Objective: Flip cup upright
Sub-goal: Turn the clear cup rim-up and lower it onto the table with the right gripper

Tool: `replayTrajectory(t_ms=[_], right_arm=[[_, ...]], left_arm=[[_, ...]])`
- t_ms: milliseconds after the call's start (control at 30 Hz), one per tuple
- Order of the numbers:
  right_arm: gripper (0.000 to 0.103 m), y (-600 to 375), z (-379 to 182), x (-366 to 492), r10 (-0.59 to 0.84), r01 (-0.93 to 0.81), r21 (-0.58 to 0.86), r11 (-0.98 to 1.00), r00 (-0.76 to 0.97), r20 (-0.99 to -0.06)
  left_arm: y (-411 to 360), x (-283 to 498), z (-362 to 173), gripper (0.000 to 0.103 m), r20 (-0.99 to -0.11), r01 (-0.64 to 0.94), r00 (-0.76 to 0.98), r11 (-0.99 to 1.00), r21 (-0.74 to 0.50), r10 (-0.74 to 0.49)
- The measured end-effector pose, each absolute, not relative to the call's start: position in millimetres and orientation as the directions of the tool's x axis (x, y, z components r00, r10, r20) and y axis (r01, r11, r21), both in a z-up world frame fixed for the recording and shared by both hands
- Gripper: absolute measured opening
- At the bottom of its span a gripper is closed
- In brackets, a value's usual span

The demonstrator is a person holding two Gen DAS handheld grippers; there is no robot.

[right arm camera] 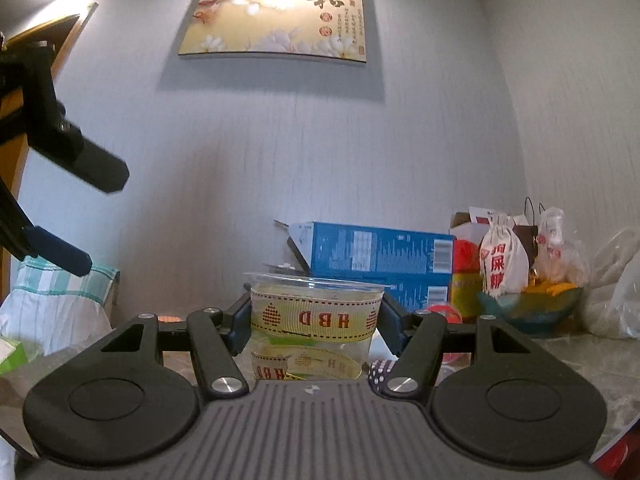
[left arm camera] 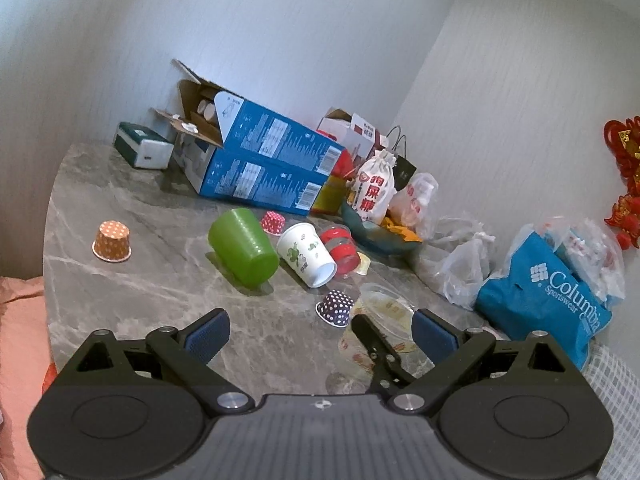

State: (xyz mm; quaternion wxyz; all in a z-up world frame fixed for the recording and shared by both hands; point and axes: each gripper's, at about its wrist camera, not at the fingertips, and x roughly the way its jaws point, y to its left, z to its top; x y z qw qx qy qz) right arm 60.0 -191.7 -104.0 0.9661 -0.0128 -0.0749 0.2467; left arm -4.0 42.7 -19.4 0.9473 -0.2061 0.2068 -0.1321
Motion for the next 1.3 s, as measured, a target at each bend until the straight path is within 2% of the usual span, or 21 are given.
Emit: replayTrajectory(t_ms=[433, 567, 700, 733, 833, 933, 1100, 1233, 1300], right_arm=[[0.064, -182.8, -129.5, 63.0, 0.446, -0.443, -0.064, 0.894, 0.892, 0.065], [0.066, -182.3, -132.4, 63.5, 0.452, -0.450, -0.049, 0.892, 0.889, 0.069], [0.072, -183.4, -132.8, 64.0, 0.462, -0.461, -0.033, 0.887, 0.885, 0.053], [0.079, -184.4, -132.8, 65.6, 0.481, -0.480, -0.025, 0.877, 0.876, 0.040], [0.089, -187.2, -132.8, 65.1, 0.509, -0.509, -0.002, 0.861, 0.860, 0.036], [0.102, -187.8, -131.7, 62.4, 0.516, -0.517, 0.001, 0.856, 0.856, 0.040], [0.102, -200.5, -126.3, 49.2, 0.498, -0.498, 0.008, 0.867, 0.867, 0.005], [0.102, -226.8, -103.7, 31.6, 0.466, -0.464, 0.045, 0.885, 0.882, -0.066], [0.102, -240.3, -83.4, 24.8, 0.445, -0.441, 0.060, 0.896, 0.886, -0.133]], left_arm=[[42.7, -1.4, -23.2, 0.099, -0.355, 0.155, 0.874, 0.882, -0.445, -0.333], [43.1, -1.9, -23.1, 0.099, -0.358, 0.147, 0.875, 0.883, -0.445, -0.326], [40.6, -1.6, -23.7, 0.099, -0.364, 0.150, 0.868, 0.878, -0.453, -0.337], [39.8, -1.6, -23.1, 0.099, -0.363, 0.156, 0.866, 0.875, -0.457, -0.344], [37.0, -2.0, -21.6, 0.099, -0.364, 0.160, 0.866, 0.881, -0.446, -0.342], [34.6, -1.6, -23.1, 0.099, -0.381, 0.135, 0.872, 0.900, -0.415, -0.306], [22.0, -1.2, -29.1, 0.103, -0.424, 0.078, 0.882, 0.950, -0.301, -0.207], [1.3, -5.5, -28.9, 0.103, -0.428, 0.058, 0.894, 0.982, -0.182, -0.132], [-10.3, -7.1, -25.0, 0.103, -0.429, 0.046, 0.898, 0.991, -0.128, -0.097]])
